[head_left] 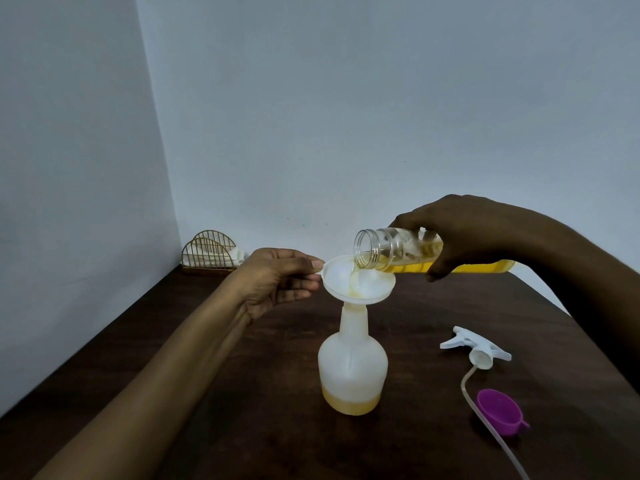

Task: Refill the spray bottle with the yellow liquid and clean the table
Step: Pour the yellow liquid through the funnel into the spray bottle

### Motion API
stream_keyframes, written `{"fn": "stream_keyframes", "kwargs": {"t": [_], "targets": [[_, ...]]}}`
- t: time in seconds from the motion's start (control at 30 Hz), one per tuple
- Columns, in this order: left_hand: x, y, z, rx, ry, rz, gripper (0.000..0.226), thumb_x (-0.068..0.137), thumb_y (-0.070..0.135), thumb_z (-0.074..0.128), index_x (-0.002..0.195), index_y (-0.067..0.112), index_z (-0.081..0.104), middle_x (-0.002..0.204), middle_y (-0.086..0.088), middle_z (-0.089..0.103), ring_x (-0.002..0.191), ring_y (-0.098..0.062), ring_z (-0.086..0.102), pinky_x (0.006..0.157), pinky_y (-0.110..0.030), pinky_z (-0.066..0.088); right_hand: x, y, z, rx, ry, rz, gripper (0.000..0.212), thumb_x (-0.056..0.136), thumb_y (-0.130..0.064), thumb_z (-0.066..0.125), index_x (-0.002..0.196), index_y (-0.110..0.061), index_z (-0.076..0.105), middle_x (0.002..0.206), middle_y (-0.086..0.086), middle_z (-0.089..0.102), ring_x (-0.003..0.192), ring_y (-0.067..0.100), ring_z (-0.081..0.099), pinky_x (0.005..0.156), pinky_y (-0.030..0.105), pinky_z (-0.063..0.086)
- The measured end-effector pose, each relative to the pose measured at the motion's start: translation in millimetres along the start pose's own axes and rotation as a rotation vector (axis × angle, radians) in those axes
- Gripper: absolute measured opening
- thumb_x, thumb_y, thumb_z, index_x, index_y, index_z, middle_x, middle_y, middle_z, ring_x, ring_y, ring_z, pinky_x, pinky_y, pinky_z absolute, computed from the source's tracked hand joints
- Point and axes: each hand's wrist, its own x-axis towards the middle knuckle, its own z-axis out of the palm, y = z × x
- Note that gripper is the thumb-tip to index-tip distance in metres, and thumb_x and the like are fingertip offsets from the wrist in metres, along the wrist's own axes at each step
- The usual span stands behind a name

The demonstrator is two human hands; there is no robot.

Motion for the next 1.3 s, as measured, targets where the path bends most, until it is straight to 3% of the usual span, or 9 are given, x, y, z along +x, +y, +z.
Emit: {"fn": "stream_keyframes", "kwargs": {"t": [0.1, 0.2, 0.4, 0.53, 0.7, 0.87, 1.0, 1.23, 1.3], "targets": [[0.2, -0.1, -0.1, -0.002, 0.002, -0.001, 0.010, 0.086, 0.003, 0.060, 0.082, 0.003, 0.069, 0.052, -0.003, 0.067, 0.044, -0.005, 0.062, 0.044, -0.016, 0.052, 0.0, -0.1, 0.0, -0.001, 0.000, -0.002, 0.055, 0.068, -0.035, 0.080, 0.113, -0.039, 0.047, 0.102, -0.019, 0.053, 0.105, 0.014, 0.054, 0.085, 0.038, 0.049], [0.1, 0.1, -0.3, -0.001, -0.003, -0.003, 0.009, 0.086, 0.004, 0.061, 0.081, 0.003, 0.069, 0.053, -0.003, 0.067, 0.045, -0.005, 0.062, 0.044, -0.016, 0.052, -0.4, 0.2, -0.4, 0.004, -0.003, -0.006, 0.050, 0.068, -0.034, 0.080, 0.099, -0.043, 0.042, 0.102, -0.018, 0.055, 0.104, 0.015, 0.055, 0.085, 0.039, 0.049], [1.3, -0.3, -0.2, 0.001, -0.003, -0.006, 0.008, 0.085, 0.004, 0.062, 0.082, 0.003, 0.069, 0.054, -0.003, 0.067, 0.045, -0.005, 0.063, 0.044, -0.016, 0.051, -0.5, -0.6, -1.2, -0.004, -0.006, -0.004, 0.052, 0.068, -0.034, 0.080, 0.096, -0.044, 0.037, 0.099, -0.020, 0.053, 0.104, 0.015, 0.055, 0.085, 0.039, 0.049], [1.8, -0.1, -0.4, 0.006, -0.005, -0.007, 0.007, 0.085, 0.004, 0.063, 0.083, 0.003, 0.069, 0.055, -0.003, 0.067, 0.046, -0.005, 0.063, 0.044, -0.016, 0.051, 0.2, 0.7, -1.2, -0.005, -0.004, 0.008, 0.053, 0.068, -0.035, 0.080, 0.109, -0.040, 0.046, 0.104, -0.018, 0.056, 0.105, 0.014, 0.053, 0.086, 0.038, 0.048], [2.1, 0.0, -0.2, 0.004, -0.004, -0.006, 0.007, 0.085, 0.004, 0.063, 0.083, 0.003, 0.069, 0.055, -0.003, 0.067, 0.046, -0.005, 0.063, 0.044, -0.016, 0.052, 1.5, 2.7, 0.1, -0.009, 0.002, -0.001, 0.054, 0.068, -0.036, 0.079, 0.111, -0.040, 0.047, 0.104, -0.018, 0.055, 0.105, 0.014, 0.054, 0.085, 0.037, 0.048], [1.1, 0.3, 0.6, 0.005, -0.003, -0.006, 0.006, 0.083, 0.005, 0.064, 0.082, 0.003, 0.069, 0.054, -0.003, 0.067, 0.045, -0.005, 0.062, 0.044, -0.016, 0.051, 0.1, 2.1, -0.2, -0.008, 0.008, -0.020, 0.049, 0.068, -0.035, 0.080, 0.083, -0.048, 0.035, 0.093, -0.021, 0.051, 0.103, 0.014, 0.054, 0.084, 0.038, 0.048], [1.6, 0.4, 0.2, -0.003, -0.005, -0.007, 0.006, 0.083, 0.004, 0.064, 0.082, 0.003, 0.069, 0.054, -0.004, 0.067, 0.045, -0.006, 0.063, 0.044, -0.016, 0.052, 0.1, 1.3, -0.7, -0.004, 0.005, -0.015, 0.050, 0.068, -0.035, 0.079, 0.100, -0.043, 0.041, 0.095, -0.021, 0.051, 0.105, 0.014, 0.054, 0.085, 0.038, 0.049], [3.0, -0.2, -0.3, -0.003, -0.008, -0.003, 0.006, 0.084, 0.004, 0.063, 0.082, 0.003, 0.069, 0.055, -0.004, 0.067, 0.046, -0.006, 0.063, 0.044, -0.016, 0.052, 0.7, 1.3, -0.8, 0.003, 0.000, -0.023, 0.049, 0.068, -0.034, 0.080, 0.090, -0.045, 0.037, 0.090, -0.023, 0.048, 0.104, 0.013, 0.054, 0.085, 0.037, 0.048], [3.3, 0.0, -0.3, -0.003, -0.007, -0.004, 0.006, 0.084, 0.004, 0.063, 0.082, 0.003, 0.069, 0.055, -0.004, 0.067, 0.045, -0.006, 0.063, 0.044, -0.016, 0.052, 0.6, 1.8, -0.6, 0.005, 0.001, -0.021, 0.050, 0.068, -0.035, 0.079, 0.095, -0.044, 0.039, 0.091, -0.023, 0.047, 0.105, 0.013, 0.054, 0.085, 0.038, 0.049]]}}
